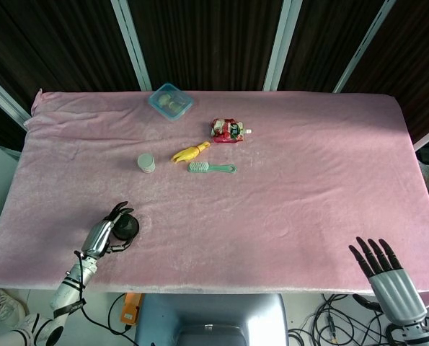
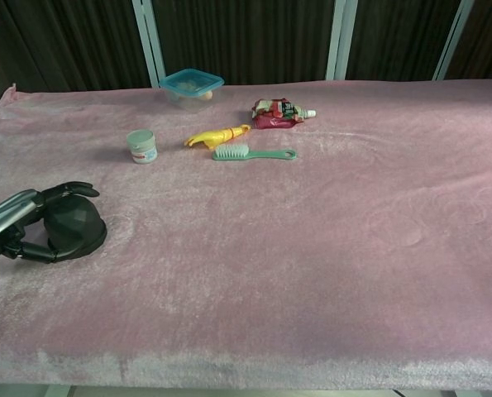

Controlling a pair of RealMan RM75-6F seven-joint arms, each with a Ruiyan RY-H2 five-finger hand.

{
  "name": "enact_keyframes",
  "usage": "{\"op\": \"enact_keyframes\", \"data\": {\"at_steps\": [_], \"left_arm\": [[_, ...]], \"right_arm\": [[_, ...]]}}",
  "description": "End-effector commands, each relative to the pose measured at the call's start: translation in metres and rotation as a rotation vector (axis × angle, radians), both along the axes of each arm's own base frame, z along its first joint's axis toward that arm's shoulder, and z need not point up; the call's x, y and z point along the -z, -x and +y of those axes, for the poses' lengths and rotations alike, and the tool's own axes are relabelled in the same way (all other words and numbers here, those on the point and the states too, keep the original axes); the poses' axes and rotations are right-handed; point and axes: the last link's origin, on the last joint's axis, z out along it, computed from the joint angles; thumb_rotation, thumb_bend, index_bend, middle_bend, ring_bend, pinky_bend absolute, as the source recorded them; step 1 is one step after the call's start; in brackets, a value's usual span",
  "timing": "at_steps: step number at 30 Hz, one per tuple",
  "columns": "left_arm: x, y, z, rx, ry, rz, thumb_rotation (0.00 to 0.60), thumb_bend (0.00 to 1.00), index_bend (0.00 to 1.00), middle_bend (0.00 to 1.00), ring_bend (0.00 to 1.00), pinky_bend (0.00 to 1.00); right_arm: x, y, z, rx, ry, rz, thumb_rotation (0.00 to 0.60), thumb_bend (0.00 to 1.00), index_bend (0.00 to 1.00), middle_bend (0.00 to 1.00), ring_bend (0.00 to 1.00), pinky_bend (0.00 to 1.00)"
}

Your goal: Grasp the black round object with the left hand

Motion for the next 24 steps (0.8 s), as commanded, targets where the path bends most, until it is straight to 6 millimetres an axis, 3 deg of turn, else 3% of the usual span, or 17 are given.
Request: {"op": "enact_keyframes", "data": {"at_steps": [1, 8, 15, 21, 24], "left_arm": [[-0.001, 0.000, 0.000, 0.013, -0.020, -0.001, 0.600, 0.35, 0.31, 0.27, 0.35, 0.52], [-0.019, -0.007, -0.001, 0.085, -0.115, 0.005, 0.600, 0.35, 0.33, 0.32, 0.41, 0.59], [-0.044, -0.014, -0.002, 0.171, -0.210, 0.079, 0.600, 0.35, 0.33, 0.31, 0.41, 0.59], [-0.066, -0.012, 0.008, 0.239, -0.343, 0.273, 0.600, 0.36, 0.33, 0.31, 0.41, 0.59], [-0.082, -0.009, 0.017, 0.331, -0.517, 0.552, 0.600, 0.36, 0.35, 0.32, 0.41, 0.59]], "right_arm": [[0.000, 0.000, 0.000, 0.000, 0.000, 0.000, 0.600, 0.10, 0.00, 0.00, 0.00, 0.10], [0.000, 0.000, 0.000, 0.001, 0.002, 0.000, 0.600, 0.10, 0.00, 0.00, 0.00, 0.10], [0.000, 0.000, 0.000, 0.001, 0.001, -0.001, 0.600, 0.10, 0.00, 0.00, 0.00, 0.10], [-0.001, 0.000, 0.001, 0.001, 0.002, -0.003, 0.600, 0.10, 0.00, 0.00, 0.00, 0.10], [-0.001, 0.000, 0.000, 0.002, 0.001, -0.004, 0.600, 0.10, 0.00, 0.00, 0.00, 0.10]]}}
